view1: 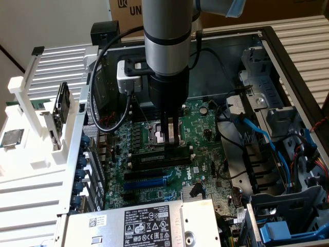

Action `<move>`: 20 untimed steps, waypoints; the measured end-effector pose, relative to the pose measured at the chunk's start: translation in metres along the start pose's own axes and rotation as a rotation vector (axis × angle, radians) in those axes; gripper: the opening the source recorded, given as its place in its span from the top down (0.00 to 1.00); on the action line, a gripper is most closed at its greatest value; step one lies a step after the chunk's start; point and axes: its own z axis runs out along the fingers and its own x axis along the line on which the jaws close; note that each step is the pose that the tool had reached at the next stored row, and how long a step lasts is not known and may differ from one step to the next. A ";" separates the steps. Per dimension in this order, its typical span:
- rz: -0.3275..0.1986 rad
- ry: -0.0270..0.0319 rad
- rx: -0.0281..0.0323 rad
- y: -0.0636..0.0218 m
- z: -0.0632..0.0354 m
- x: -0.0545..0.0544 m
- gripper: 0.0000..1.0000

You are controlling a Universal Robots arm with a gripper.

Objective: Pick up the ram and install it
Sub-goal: 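Insert the ram into the slot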

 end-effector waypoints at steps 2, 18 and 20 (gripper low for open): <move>0.000 0.0001 -0.0002 0.0000 0.0006 0.000 0.88; 0.000 0.0000 0.0000 -0.0002 0.0062 0.000 0.88; 0.000 0.0001 -0.0001 -0.0002 0.0063 0.000 0.88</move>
